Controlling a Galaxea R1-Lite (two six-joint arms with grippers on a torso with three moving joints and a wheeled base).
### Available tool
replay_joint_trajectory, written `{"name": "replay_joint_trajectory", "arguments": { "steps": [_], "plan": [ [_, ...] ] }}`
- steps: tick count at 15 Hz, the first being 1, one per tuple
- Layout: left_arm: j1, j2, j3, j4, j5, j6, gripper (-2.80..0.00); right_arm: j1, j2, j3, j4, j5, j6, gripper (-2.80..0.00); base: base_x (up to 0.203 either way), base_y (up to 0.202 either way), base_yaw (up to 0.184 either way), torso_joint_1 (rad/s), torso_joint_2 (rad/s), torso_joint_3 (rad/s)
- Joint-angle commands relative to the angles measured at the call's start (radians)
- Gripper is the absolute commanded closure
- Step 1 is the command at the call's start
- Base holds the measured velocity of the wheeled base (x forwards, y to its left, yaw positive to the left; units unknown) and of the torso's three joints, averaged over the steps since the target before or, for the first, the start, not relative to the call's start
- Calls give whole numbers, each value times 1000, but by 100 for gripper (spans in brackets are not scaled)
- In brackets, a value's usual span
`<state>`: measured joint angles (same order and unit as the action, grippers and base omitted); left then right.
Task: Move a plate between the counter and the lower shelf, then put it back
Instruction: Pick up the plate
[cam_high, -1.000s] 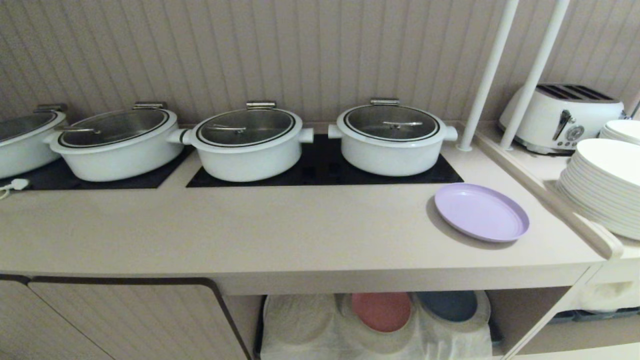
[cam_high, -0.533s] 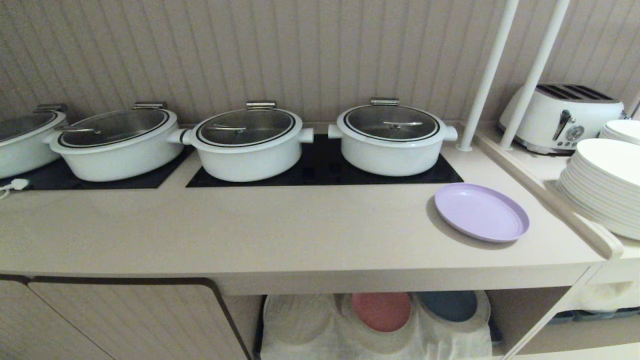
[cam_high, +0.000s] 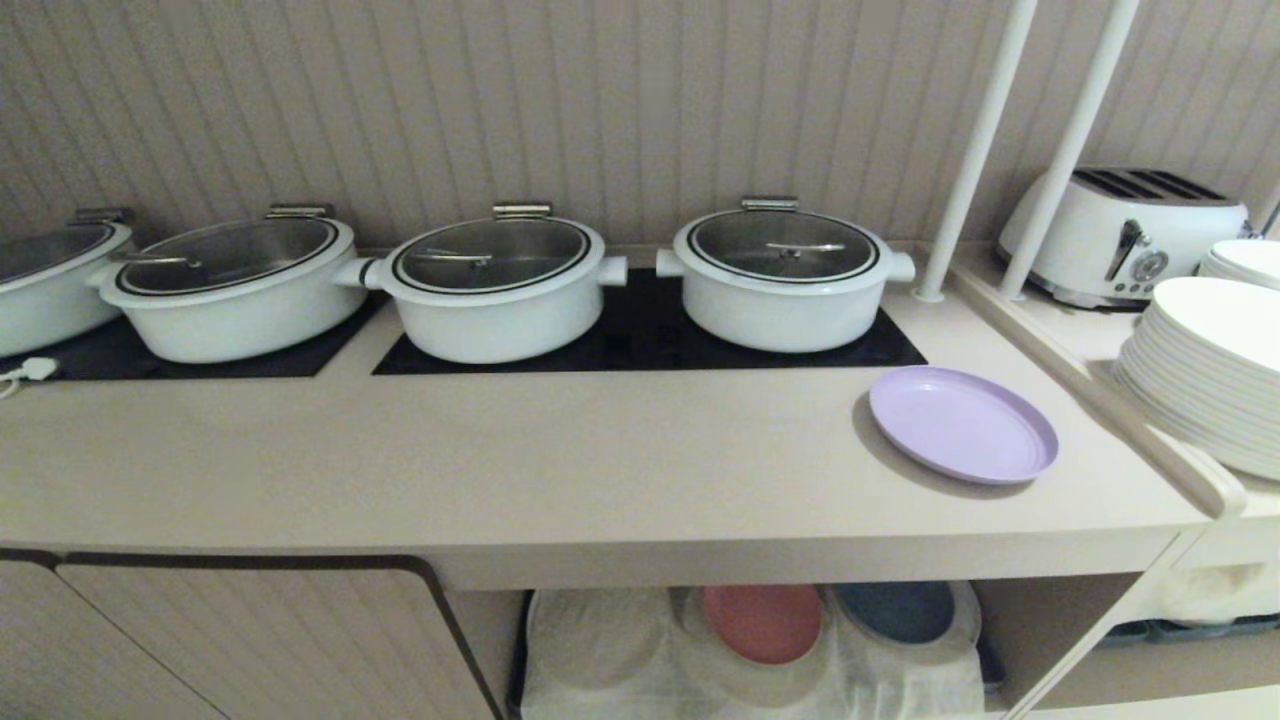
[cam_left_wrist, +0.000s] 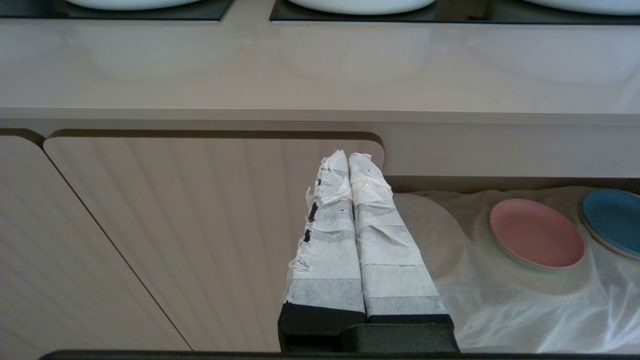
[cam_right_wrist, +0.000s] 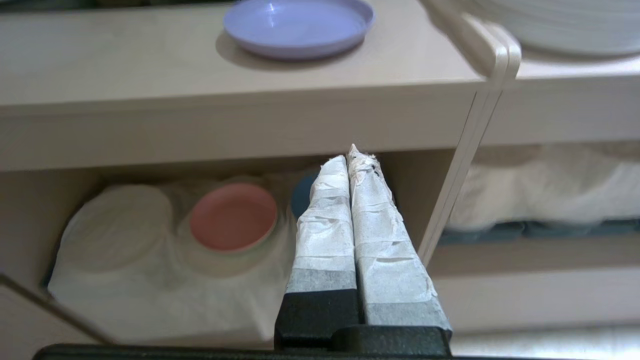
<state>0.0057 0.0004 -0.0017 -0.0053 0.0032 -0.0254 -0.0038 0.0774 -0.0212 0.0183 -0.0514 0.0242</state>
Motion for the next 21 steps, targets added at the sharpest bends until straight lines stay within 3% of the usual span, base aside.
{"name": "replay_joint_trajectory", "arguments": {
  "steps": [1,6,9,13,15,18,21],
  "plan": [
    [0,1,0,-1,0,-1,0,-26,203,-32,-2,-20,5,0,0,0,0,0,0,0],
    [0,1,0,-1,0,-1,0,-220,676,-158,15,-77,5,0,0,0,0,0,0,0],
    [0,1,0,-1,0,-1,0,-310,888,-347,118,-96,0,0,0,0,0,0,0,0],
    [0,1,0,-1,0,-1,0,-329,1132,-635,160,-110,-40,0,0,0,0,0,0,0],
    [0,1,0,-1,0,-1,0,-331,1209,-774,166,-108,-164,0,0,0,0,0,0,0],
    [0,1,0,-1,0,-1,0,-332,1338,-1004,184,-110,-250,0,0,0,0,0,0,0],
    [0,1,0,-1,0,-1,0,-332,1435,-1161,365,-104,-285,0,0,0,0,0,0,0]
  ]
}}
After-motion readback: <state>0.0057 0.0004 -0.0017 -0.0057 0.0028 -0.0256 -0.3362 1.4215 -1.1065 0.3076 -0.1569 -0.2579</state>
